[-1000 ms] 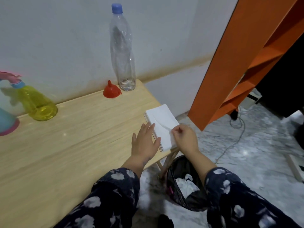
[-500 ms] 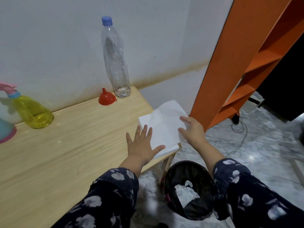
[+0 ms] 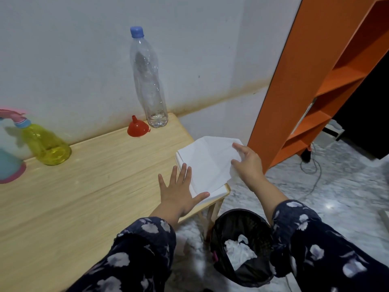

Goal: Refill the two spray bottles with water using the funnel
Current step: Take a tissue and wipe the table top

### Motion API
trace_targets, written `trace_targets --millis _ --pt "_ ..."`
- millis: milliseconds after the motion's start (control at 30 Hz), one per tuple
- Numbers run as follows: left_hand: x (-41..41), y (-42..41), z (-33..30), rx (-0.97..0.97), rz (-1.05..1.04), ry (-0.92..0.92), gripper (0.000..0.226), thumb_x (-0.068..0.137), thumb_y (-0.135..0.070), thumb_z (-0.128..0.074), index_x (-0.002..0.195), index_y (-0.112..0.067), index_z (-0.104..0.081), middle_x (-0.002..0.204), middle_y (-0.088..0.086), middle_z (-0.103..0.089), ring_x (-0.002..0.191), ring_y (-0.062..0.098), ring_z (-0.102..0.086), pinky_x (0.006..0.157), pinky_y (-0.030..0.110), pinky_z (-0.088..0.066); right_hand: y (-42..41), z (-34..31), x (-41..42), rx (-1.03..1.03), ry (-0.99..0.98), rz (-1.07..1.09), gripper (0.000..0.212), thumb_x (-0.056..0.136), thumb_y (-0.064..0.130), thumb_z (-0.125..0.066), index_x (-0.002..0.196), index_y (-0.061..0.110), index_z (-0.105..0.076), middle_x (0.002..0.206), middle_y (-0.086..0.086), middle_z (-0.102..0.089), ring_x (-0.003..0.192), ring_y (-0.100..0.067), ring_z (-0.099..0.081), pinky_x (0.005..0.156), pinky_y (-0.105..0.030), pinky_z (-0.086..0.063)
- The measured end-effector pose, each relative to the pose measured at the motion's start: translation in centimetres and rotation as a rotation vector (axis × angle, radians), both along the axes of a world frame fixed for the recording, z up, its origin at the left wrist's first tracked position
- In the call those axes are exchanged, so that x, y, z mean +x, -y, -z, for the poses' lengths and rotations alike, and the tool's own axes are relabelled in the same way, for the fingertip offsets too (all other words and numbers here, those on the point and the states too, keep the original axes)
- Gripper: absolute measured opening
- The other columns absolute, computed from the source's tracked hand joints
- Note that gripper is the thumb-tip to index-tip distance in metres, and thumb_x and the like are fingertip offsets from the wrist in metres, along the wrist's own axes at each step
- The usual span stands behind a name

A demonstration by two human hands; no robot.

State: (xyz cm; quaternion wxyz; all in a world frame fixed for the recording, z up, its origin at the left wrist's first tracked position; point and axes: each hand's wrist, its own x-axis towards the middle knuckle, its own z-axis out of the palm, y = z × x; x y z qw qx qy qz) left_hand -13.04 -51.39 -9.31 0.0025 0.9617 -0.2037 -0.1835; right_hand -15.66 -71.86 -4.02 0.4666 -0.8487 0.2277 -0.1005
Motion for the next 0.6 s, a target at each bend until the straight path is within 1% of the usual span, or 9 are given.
trace_targets --millis 67,267,367,433,533,567,600 --pt "0.0 -0.1 -0.1 0.001 0.003 -0.004 0.101 0.077 -0.086 -0.011 0.151 -0.024 0.021 0.157 -0.007 0.030 0.145 0.021 0.028 0.112 0.064 0.013 0.0 -0.3 0.2 0.000 0.005 -0.024 0.054 0.087 -0.006 -0.056 0.137 0.015 -0.052 0.143 0.001 -0.048 0.133 -0.016 -0.043 0.104 -0.018 -0.030" --pt "0.0 -0.1 0.0 0.001 0.000 -0.028 0.103 0.076 -0.088 -0.015 0.151 -0.026 0.021 0.157 -0.008 0.031 0.145 0.021 0.028 0.112 0.063 0.014 0.3 -1.7 0.9 0.058 0.072 0.009 0.054 0.087 -0.007 -0.053 0.136 0.016 -0.052 0.142 0.002 -0.049 0.133 -0.014 -0.043 0.102 -0.016 -0.030" --pt "0.1 -0.2 0.0 0.000 0.001 -0.028 0.104 0.076 -0.088 -0.015 0.151 -0.026 0.020 0.157 -0.007 0.030 0.145 0.021 0.028 0.112 0.063 0.015 0.6 -2.7 1.1 0.076 0.101 0.013 0.057 0.086 -0.008 -0.050 0.136 0.018 -0.052 0.141 0.002 -0.050 0.132 -0.014 -0.044 0.106 -0.022 -0.035" --pt "0.1 -0.2 0.0 0.002 0.001 -0.029 0.104 0.076 -0.088 -0.016 0.151 -0.025 0.020 0.157 -0.007 0.029 0.145 0.022 0.027 0.112 0.063 0.014 0.7 -3.7 1.4 0.080 0.089 -0.046 0.059 0.085 -0.009 -0.048 0.136 0.019 -0.052 0.142 0.002 -0.050 0.132 -0.015 -0.045 0.108 -0.030 -0.039" --pt "0.2 -0.1 -0.2 0.006 0.000 -0.038 0.105 0.076 -0.088 -0.018 0.152 -0.025 0.019 0.158 -0.007 0.029 0.145 0.022 0.027 0.111 0.063 0.015 0.6 -5.8 2.0 0.060 0.072 -0.139 0.061 0.084 -0.009 -0.046 0.137 0.022 -0.052 0.143 0.000 -0.048 0.131 -0.020 -0.046 0.106 -0.036 -0.043" --pt "0.2 0.0 -0.3 0.007 0.002 -0.038 0.105 0.076 -0.088 -0.019 0.152 -0.025 0.019 0.158 -0.007 0.029 0.145 0.022 0.027 0.111 0.063 0.016 0.6 -6.6 2.2 0.046 0.084 -0.156 0.062 0.084 -0.008 -0.045 0.137 0.022 -0.052 0.143 0.000 -0.049 0.131 -0.020 -0.046 0.105 -0.037 -0.044" --pt "0.2 0.0 -0.4 0.006 0.002 -0.037 0.105 0.076 -0.088 -0.019 0.152 -0.025 0.019 0.158 -0.007 0.028 0.146 0.023 0.026 0.111 0.063 0.016 0.6 -7.6 2.4 0.038 0.099 -0.172 0.063 0.083 -0.009 -0.045 0.137 0.023 -0.052 0.142 0.001 -0.049 0.131 -0.019 -0.046 0.106 -0.034 -0.043"
